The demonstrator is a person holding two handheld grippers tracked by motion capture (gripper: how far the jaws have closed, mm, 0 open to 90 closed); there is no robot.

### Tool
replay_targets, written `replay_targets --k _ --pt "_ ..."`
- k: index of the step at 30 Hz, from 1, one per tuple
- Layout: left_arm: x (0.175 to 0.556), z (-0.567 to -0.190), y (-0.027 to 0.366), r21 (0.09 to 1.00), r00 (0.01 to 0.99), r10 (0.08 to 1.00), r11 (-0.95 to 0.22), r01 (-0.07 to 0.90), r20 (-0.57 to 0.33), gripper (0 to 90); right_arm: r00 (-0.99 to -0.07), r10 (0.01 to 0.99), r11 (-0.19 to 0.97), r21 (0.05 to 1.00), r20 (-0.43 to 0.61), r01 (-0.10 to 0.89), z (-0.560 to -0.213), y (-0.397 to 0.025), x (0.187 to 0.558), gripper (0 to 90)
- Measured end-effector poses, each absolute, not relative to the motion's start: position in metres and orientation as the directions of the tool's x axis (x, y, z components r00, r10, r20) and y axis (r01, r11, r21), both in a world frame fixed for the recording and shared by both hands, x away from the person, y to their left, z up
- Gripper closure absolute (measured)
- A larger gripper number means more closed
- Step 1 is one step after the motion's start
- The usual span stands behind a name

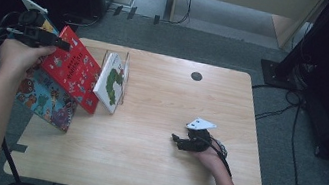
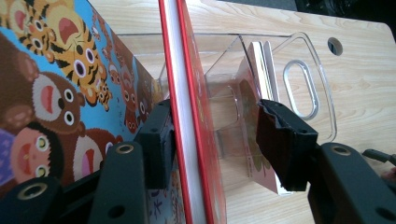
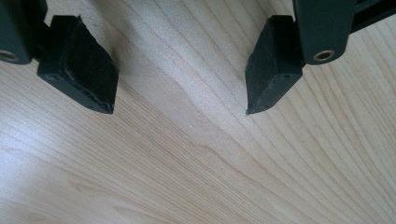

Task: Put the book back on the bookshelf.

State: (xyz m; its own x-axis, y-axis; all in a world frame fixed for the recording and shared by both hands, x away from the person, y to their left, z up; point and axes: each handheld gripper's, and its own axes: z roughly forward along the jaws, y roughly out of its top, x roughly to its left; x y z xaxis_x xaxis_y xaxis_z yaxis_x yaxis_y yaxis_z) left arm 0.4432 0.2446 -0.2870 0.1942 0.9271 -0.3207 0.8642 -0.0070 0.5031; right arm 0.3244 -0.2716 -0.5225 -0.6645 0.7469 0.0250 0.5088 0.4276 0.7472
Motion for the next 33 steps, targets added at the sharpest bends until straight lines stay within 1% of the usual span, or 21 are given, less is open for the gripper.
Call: replay_targets --k 4,9,18,25,33 --pt "0.440 -0.280 0.249 0.508 0.186 0.923 0.012 0.862 -0.337 46.5 -0.666 0.746 0.429 0.747 0.025 0.508 -0.523 -0.272 0.324 25.4" --pt "0.434 -0.272 0.253 0.516 0.189 0.919 0.019 0.856 -0.347 46.0 -0.669 0.743 0.431 0.748 0.023 0.504 -0.523 -0.272 0.324 25.1" --pt "0.423 -0.258 0.250 0.542 0.217 0.907 0.014 0.840 -0.360 45.7 -0.670 0.742 0.431 0.748 0.024 0.505 -0.523 -0.272 0.324 24.7" --pt "0.409 -0.250 0.241 0.573 0.256 0.907 -0.020 0.819 -0.333 43.4 -0.671 0.741 0.432 0.747 0.025 0.505 -0.523 -0.271 0.324 23.6" --pt "0.389 -0.252 0.226 0.604 0.317 0.875 -0.035 0.796 -0.367 41.4 -0.687 0.727 0.447 0.742 0.024 0.499 -0.523 -0.270 0.324 18.9"
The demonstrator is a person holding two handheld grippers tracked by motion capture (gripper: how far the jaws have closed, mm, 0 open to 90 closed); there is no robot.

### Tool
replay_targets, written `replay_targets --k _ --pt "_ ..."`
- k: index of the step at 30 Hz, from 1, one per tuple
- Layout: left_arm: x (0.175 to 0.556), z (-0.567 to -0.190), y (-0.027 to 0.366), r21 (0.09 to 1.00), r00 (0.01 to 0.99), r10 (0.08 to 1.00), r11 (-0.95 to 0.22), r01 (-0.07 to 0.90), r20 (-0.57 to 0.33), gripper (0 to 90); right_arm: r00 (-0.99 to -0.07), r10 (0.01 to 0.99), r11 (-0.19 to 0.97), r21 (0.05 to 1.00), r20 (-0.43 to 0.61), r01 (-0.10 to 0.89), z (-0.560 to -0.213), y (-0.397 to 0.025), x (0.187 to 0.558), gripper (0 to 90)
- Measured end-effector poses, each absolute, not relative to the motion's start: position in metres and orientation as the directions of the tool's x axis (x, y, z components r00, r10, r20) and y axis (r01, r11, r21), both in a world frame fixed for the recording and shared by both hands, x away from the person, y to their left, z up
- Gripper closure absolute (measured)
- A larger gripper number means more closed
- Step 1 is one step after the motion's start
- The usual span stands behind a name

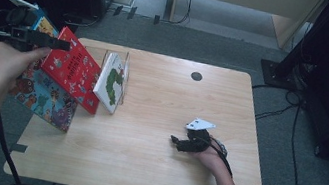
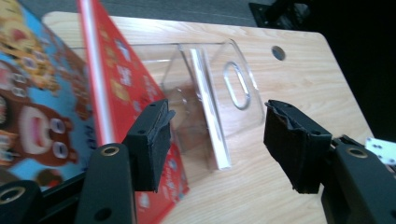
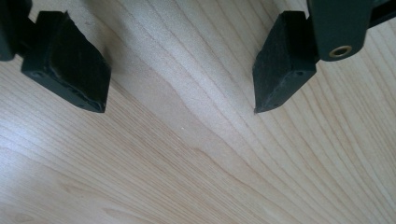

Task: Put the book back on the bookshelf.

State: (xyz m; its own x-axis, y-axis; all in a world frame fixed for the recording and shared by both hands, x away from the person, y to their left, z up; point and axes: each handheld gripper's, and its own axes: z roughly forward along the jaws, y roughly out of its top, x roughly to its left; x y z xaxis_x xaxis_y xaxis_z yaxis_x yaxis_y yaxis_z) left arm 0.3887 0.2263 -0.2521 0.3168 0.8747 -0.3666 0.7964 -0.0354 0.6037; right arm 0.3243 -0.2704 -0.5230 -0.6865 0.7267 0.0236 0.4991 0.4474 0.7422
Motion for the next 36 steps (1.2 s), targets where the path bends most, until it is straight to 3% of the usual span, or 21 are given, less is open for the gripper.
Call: replay_targets --k 21,36 --pt "0.350 -0.304 0.160 0.641 0.473 0.794 -0.141 0.754 -0.381 41.4 -0.692 0.722 0.453 0.741 0.021 0.495 -0.523 -0.270 0.324 17.5" --pt "0.333 -0.365 0.106 0.627 0.580 0.701 -0.242 0.741 -0.415 41.8 -0.691 0.722 0.453 0.741 0.022 0.496 -0.523 -0.270 0.324 17.4"
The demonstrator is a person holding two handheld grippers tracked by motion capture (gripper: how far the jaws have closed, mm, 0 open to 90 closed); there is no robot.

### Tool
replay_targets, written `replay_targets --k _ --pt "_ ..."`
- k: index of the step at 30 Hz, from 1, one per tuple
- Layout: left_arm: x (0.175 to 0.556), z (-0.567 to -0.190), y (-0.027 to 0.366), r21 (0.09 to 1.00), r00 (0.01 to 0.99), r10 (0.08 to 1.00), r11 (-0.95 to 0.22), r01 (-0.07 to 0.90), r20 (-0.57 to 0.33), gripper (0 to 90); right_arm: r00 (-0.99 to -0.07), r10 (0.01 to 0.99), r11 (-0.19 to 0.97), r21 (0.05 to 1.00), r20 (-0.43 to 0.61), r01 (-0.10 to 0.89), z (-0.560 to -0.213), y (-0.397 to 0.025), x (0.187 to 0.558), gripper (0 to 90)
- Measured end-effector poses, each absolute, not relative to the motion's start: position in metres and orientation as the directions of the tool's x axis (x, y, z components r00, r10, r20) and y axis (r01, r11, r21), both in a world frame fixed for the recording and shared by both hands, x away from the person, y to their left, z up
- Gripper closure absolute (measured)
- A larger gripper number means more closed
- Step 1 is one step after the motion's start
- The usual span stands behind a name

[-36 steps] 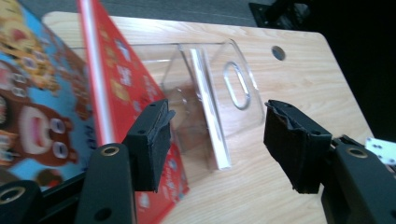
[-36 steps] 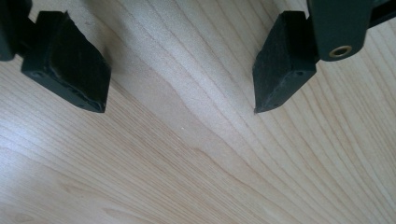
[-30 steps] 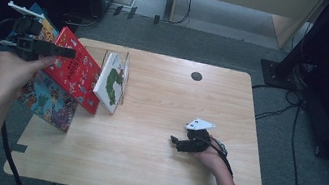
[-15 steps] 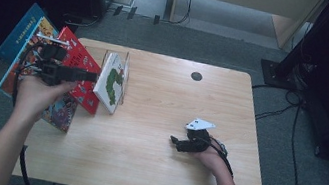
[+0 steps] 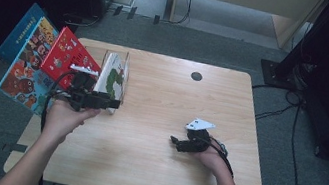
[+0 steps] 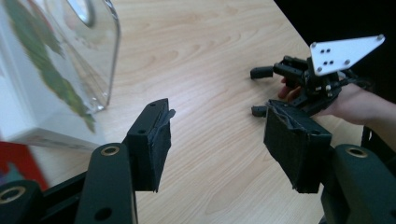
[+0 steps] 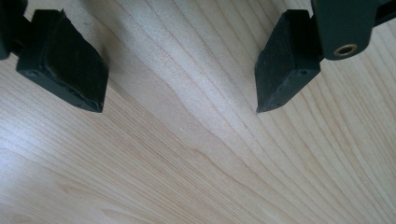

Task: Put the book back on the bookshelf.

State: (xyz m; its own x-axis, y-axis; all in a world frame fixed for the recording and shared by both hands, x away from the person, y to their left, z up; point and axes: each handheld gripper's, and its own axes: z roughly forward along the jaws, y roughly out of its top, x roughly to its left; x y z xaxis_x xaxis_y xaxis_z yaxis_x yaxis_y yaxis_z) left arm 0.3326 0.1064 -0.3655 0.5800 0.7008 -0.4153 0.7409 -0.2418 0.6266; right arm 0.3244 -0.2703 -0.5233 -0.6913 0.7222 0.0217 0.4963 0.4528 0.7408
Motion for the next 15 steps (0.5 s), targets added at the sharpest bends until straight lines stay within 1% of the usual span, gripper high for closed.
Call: replay_targets --k 7,11,15 --pt "0.327 -0.394 0.085 0.606 0.601 0.666 -0.271 0.748 -0.443 41.7 -0.692 0.721 0.454 0.741 0.021 0.495 -0.523 -0.270 0.324 17.4" --pt "0.322 -0.413 0.069 0.595 0.624 0.665 -0.323 0.736 -0.411 41.7 -0.691 0.722 0.452 0.740 0.023 0.497 -0.523 -0.270 0.324 17.3" --pt "0.323 -0.430 0.059 0.592 0.634 0.659 -0.339 0.731 -0.405 41.4 -0.691 0.722 0.453 0.740 0.022 0.498 -0.523 -0.270 0.324 17.3"
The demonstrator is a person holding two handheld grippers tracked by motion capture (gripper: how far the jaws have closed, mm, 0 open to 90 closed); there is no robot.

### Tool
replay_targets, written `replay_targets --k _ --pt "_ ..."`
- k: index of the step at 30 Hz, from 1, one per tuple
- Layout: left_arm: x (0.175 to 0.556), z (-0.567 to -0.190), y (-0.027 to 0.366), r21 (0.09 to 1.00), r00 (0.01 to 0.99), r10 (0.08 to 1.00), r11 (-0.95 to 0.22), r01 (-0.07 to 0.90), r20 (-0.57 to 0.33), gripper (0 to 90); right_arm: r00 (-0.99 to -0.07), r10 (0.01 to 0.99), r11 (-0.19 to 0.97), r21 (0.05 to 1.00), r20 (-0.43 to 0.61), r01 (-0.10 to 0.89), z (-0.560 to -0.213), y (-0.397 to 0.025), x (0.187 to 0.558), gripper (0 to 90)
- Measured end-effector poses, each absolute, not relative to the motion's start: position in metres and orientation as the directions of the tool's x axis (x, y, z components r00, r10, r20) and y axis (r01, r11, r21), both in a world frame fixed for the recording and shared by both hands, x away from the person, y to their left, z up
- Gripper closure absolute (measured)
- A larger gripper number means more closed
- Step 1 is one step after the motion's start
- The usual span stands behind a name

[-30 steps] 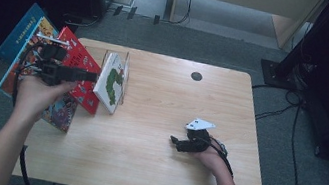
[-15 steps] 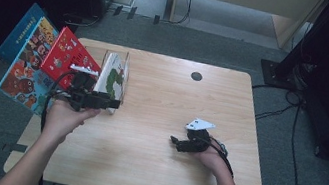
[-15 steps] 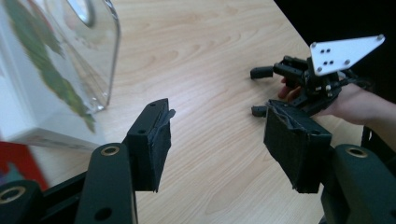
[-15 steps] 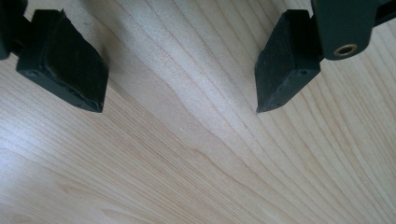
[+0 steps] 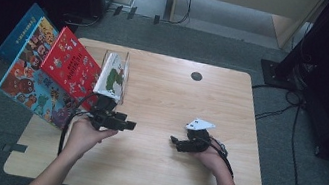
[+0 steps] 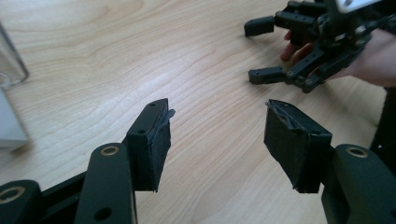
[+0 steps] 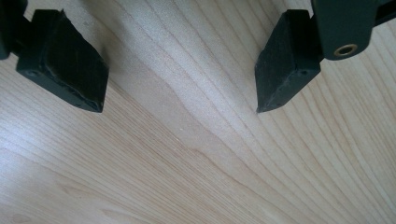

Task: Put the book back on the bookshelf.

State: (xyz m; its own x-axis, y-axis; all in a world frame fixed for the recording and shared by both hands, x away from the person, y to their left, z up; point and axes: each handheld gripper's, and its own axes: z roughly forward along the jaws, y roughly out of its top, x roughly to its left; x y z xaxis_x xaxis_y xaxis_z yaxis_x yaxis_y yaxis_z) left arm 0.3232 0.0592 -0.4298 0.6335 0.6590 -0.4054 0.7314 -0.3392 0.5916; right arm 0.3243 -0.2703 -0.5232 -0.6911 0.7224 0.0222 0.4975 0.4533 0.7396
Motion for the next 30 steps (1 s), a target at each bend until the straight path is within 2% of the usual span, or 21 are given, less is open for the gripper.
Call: replay_targets --k 14,30 --pt "0.324 -0.473 0.051 0.571 0.643 0.642 -0.365 0.736 -0.418 41.2 -0.683 0.730 0.449 0.739 0.022 0.503 -0.523 -0.270 0.323 17.1" --pt "0.325 -0.483 0.058 0.562 0.636 0.643 -0.363 0.743 -0.426 39.8 -0.683 0.730 0.448 0.737 0.024 0.505 -0.523 -0.269 0.322 16.0"
